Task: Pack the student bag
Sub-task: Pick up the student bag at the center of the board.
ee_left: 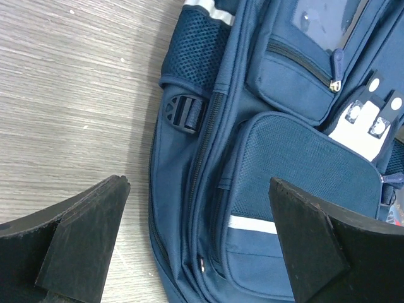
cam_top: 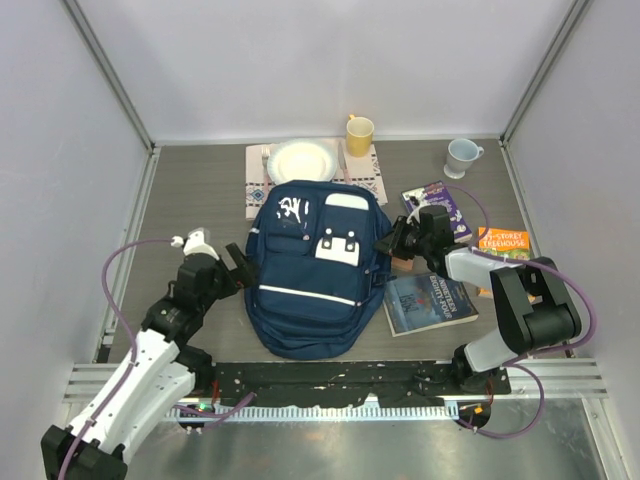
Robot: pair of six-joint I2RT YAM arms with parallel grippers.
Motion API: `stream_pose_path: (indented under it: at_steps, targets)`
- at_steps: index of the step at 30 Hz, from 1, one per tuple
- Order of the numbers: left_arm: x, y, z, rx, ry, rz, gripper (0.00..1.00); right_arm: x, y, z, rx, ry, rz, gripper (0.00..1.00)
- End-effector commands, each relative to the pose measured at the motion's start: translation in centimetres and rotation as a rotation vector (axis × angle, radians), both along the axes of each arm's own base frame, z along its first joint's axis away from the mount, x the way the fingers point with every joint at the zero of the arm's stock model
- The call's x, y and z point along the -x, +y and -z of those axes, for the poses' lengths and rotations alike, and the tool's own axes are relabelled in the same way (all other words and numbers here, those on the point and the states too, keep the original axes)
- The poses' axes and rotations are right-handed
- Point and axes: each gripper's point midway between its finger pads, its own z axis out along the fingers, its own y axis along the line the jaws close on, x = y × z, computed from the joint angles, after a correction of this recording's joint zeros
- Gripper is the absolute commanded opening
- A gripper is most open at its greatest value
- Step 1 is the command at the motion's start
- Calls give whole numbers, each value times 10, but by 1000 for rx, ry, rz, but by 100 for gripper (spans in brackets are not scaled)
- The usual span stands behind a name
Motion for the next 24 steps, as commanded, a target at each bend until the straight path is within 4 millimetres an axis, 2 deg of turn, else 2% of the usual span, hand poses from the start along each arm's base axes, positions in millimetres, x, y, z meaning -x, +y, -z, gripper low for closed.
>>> stream_pose_path:
  at_steps: [1, 2, 4, 5, 8, 9, 11, 12, 15, 16, 17, 18, 19, 20, 21, 22, 23, 24]
  targets:
    - [-7, -11, -6, 28, -29, 38, 100, -1, 3, 0, -3, -7, -12, 12]
    - [-7, -11, -6, 29, -27, 37, 99, -3, 4, -9, -9, -28, -13, 1]
    - [-7, -12, -6, 29, -29, 43, 100, -3, 5, -20, -18, -51, -15, 1]
    - [-7, -12, -6, 29, -30, 45, 100, -6, 6, -35, -34, -83, -13, 1]
    - [-8, -14, -12, 39, -43, 53, 100, -7, 9, -62, -76, -134, -1, 1]
    - [-8, -15, -14, 42, -48, 56, 100, -8, 12, -81, -121, -174, 12, 1]
    - [-9, -18, -24, 56, -62, 71, 100, -6, 14, -98, -186, -194, 41, 1]
    - [-9, -19, -28, 61, -68, 74, 100, -7, 15, -117, -249, -218, 78, 1]
    - [-11, -25, -47, 84, -100, 100, 100, -7, 12, -130, -302, -236, 168, 1]
    - [-12, -27, -58, 98, -119, 107, 100, -4, 11, -144, -335, -260, 195, 1]
    - [-12, -30, -65, 107, -128, 122, 100, -7, 2, -144, -328, -276, 265, 1]
    - [-11, -34, -71, 121, -136, 143, 100, -3, 4, -148, -331, -287, 283, 1]
    - [-13, -36, -81, 129, -150, 147, 100, -1, -2, -161, -359, -316, 331, 1]
    - [-14, -36, -84, 129, -153, 149, 100, 3, -6, -161, -363, -326, 364, 1]
    - [-13, -41, -87, 141, -149, 179, 100, 1, -15, -165, -364, -358, 438, 1]
    - [-13, -45, -92, 147, -153, 199, 100, 7, -21, -182, -420, -388, 478, 1]
    - [-13, -47, -91, 147, -143, 204, 100, 11, -27, -177, -427, -392, 514, 1]
    - [-13, -48, -91, 149, -142, 210, 100, 10, -43, -180, -434, -421, 612, 1]
